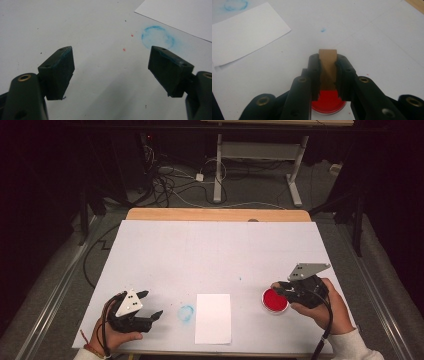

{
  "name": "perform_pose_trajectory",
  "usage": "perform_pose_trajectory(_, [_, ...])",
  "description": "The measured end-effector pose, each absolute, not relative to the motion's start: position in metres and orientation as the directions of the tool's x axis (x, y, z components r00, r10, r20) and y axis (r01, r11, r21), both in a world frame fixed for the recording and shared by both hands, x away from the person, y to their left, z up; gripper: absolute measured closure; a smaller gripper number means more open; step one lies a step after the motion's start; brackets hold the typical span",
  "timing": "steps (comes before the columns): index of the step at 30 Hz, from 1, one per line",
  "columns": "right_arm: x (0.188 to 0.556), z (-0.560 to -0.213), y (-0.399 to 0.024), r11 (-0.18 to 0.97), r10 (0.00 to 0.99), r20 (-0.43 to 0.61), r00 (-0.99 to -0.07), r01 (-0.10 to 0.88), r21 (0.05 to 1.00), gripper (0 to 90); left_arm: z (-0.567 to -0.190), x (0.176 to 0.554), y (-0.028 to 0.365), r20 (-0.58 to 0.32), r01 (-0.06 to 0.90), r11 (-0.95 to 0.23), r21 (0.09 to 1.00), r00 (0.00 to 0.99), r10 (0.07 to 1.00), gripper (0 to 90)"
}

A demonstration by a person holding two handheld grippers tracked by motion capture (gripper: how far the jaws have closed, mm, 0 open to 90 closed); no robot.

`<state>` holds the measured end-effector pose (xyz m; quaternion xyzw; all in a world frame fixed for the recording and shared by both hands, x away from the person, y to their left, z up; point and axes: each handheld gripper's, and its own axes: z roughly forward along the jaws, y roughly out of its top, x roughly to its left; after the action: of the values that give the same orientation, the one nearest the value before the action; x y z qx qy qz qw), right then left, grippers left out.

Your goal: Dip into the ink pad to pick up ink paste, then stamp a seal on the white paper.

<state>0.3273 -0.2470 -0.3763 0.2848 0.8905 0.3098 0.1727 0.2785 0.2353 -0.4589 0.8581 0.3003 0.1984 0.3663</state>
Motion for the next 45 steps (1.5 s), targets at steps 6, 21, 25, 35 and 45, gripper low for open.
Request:
perform_pose_trajectory(6, [0.325, -0.370, -0.241, 0.652, 0.593, -0.143, -0.793, 0.368, 0.662, 76.1, -0.460, 0.278, 0.236, 0.116, 0.373, -0.548, 0.749, 0.740, 0.663, 20.4])
perform_pose_trajectory(21, [0.325, -0.359, -0.216, 0.680, 0.528, -0.169, -0.832, 0.295, 0.672, 76.2, -0.463, 0.277, 0.243, 0.110, 0.391, -0.545, 0.742, 0.730, 0.674, 20.4])
perform_pose_trajectory(25, [0.324, -0.362, -0.204, 0.705, 0.494, -0.177, -0.852, 0.273, 0.655, 76.2, -0.463, 0.277, 0.242, 0.109, 0.392, -0.547, 0.739, 0.733, 0.671, 20.4])
perform_pose_trajectory(35, [0.324, -0.371, -0.167, 0.754, 0.409, -0.178, -0.895, 0.222, 0.618, 76.2, -0.464, 0.273, 0.245, 0.105, 0.401, -0.542, 0.739, 0.726, 0.680, 20.4])
perform_pose_trajectory(45, [0.323, -0.377, -0.136, 0.791, 0.331, -0.174, -0.928, 0.172, 0.588, 76.2, -0.465, 0.272, 0.245, 0.091, 0.408, -0.534, 0.740, 0.726, 0.681, 20.4])
